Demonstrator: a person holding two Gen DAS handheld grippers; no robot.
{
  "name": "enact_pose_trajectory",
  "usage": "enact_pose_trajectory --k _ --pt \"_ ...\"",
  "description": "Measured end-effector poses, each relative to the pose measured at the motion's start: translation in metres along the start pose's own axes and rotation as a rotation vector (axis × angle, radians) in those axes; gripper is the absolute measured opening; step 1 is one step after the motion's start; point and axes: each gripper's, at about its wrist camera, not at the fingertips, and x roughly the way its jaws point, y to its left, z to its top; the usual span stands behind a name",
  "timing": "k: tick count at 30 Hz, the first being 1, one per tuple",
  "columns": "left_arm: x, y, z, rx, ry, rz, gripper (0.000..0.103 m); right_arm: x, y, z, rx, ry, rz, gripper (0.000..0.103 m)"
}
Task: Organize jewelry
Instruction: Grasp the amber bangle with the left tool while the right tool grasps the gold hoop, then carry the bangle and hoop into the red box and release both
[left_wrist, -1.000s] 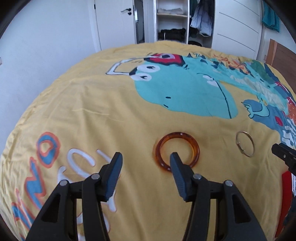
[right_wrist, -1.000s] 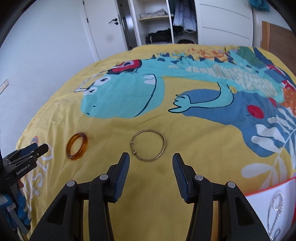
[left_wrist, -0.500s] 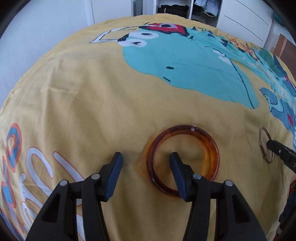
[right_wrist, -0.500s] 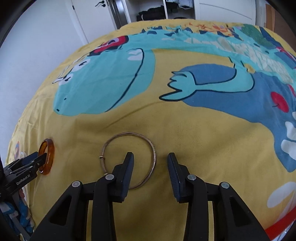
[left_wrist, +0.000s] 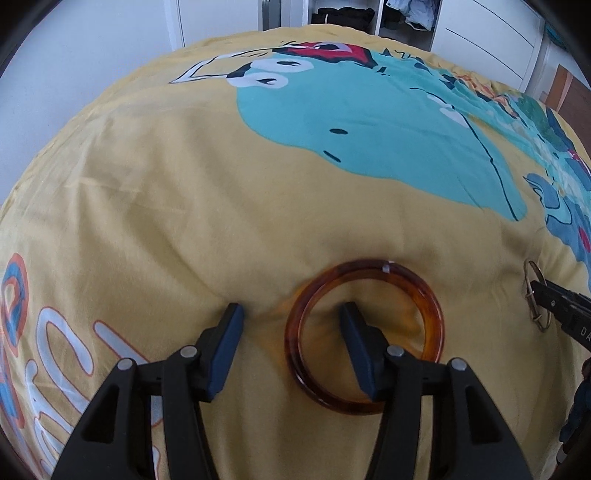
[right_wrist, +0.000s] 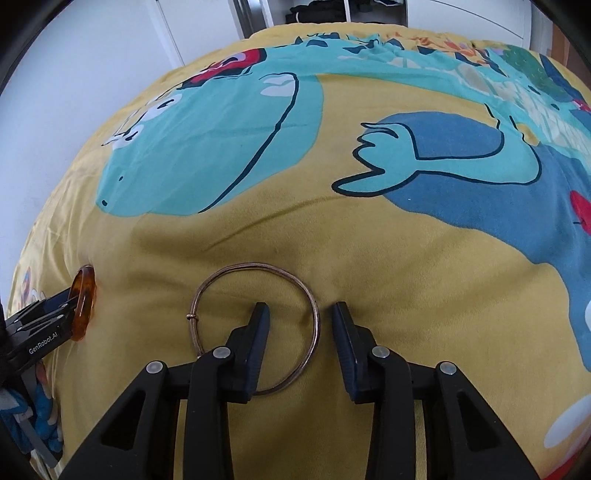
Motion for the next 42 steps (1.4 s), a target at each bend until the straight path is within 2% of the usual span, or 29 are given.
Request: enact_pose_trajectory --k 1,3,5,7,8,9,14,21,31,42 --pt "-0.001 -0.001 0.0 0.005 -0.001 0.005 0.05 -0.001 0.001 0.0 0.005 0.005 -0.008 0.029" --pt "-0.004 -0.006 -0.001 0.026 -0.005 0.015 0.039 -0.002 0.003 0.003 0.008 0.014 -0.017 0.015" --pt "-0.007 -0.016 -0.002 0.06 -0.015 0.041 0.028 -0.004 0.005 0.003 0.005 0.029 -0.023 0.007" --pt "-0.009 -0.026 -0.004 0.1 -0.021 0.078 0.021 -0.007 0.007 0.003 0.007 0.041 -0.02 0.005" --pt "-0.01 -0.028 -0.004 0.107 -0.018 0.081 0.014 -0.009 0.008 0.002 0.004 0.048 -0.017 0.005" --pt "-0.012 -0.031 -0.004 0.112 -0.016 0.085 0.012 -0.012 0.009 0.0 -0.002 0.052 -0.016 0.005" --pt "-0.022 -0.032 -0.01 0.114 -0.048 0.09 0.01 -0.032 0.016 -0.011 -0.045 0.018 -0.014 0.005" --pt "-0.038 -0.029 -0.033 0.109 -0.157 0.063 0.01 -0.063 0.029 -0.039 -0.092 -0.152 -0.028 0.005" --pt "-0.07 -0.036 -0.062 0.115 -0.282 0.03 0.009 -0.111 0.038 -0.087 -0.126 -0.324 -0.034 0.005" --pt "-0.121 -0.044 -0.08 0.166 -0.353 0.044 0.009 -0.178 0.027 -0.114 -0.121 -0.431 -0.065 0.005"
